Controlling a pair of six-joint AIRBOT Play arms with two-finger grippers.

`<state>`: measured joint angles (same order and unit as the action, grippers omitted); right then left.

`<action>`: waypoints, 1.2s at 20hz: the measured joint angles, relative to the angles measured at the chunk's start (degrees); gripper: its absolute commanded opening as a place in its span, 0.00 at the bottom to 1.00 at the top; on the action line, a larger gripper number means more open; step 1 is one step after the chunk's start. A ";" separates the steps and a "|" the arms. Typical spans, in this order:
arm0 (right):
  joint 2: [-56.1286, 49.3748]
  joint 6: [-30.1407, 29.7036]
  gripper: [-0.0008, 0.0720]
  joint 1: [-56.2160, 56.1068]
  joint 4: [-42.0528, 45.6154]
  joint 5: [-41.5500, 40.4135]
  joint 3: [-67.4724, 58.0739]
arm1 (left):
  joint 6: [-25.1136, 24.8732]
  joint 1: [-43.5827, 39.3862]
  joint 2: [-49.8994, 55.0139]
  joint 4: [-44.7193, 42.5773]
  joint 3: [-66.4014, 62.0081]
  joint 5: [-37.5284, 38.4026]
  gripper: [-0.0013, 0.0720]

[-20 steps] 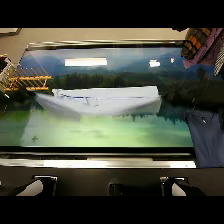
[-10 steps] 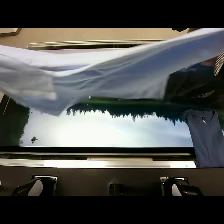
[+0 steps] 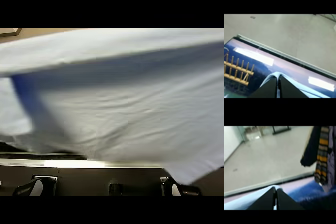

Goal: Fold the clothes and pants, and hang the long-sleeved shirts on hangers.

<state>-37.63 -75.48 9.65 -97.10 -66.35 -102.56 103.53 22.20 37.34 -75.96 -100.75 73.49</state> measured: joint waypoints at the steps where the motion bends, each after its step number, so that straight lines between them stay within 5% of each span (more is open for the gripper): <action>1: -2.10 0.63 0.05 0.00 0.33 -1.14 -0.04 | -0.13 0.00 0.83 -0.07 0.87 0.17 0.04; 8: -27.41 -0.09 0.05 -0.20 -1.49 -8.66 2.62 | -6.60 -3.26 18.36 4.26 15.72 -3.87 0.04; 14: -49.44 -1.79 0.05 -1.79 -3.13 0.26 4.42 | -11.54 -10.14 45.66 4.85 19.43 -16.41 0.04; 20: -60.06 -2.32 0.05 -4.00 -3.39 10.56 4.66 | -12.50 -13.51 62.51 5.11 11.98 -21.90 0.04; 24: -61.70 -1.88 0.05 -4.42 -1.44 7.69 4.66 | -12.63 -13.73 64.46 5.31 10.34 -17.90 0.04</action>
<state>-99.33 -77.36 5.23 -98.54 -58.65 -97.91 90.89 8.47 101.80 -70.65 -90.41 55.59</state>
